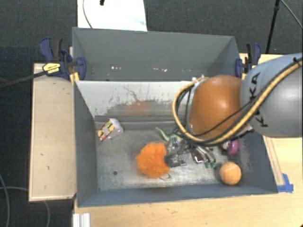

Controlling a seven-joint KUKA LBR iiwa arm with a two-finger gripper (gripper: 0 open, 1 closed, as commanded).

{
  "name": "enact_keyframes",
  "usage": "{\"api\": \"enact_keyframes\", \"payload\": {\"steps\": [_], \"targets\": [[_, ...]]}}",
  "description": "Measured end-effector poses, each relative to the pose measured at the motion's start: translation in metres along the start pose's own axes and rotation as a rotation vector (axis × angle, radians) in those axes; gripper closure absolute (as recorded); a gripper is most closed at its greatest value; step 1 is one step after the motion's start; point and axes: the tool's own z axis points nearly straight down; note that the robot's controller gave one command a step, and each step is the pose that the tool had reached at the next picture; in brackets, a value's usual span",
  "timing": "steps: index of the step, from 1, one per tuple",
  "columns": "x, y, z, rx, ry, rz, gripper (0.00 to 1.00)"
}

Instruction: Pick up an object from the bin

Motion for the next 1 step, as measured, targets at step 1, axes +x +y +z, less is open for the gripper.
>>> {"api": "enact_keyframes", "payload": {"steps": [1], "targets": [[0.0057, -0.0420, -0.0029, 0.001, 0.000, -0.005, 1.00]]}}
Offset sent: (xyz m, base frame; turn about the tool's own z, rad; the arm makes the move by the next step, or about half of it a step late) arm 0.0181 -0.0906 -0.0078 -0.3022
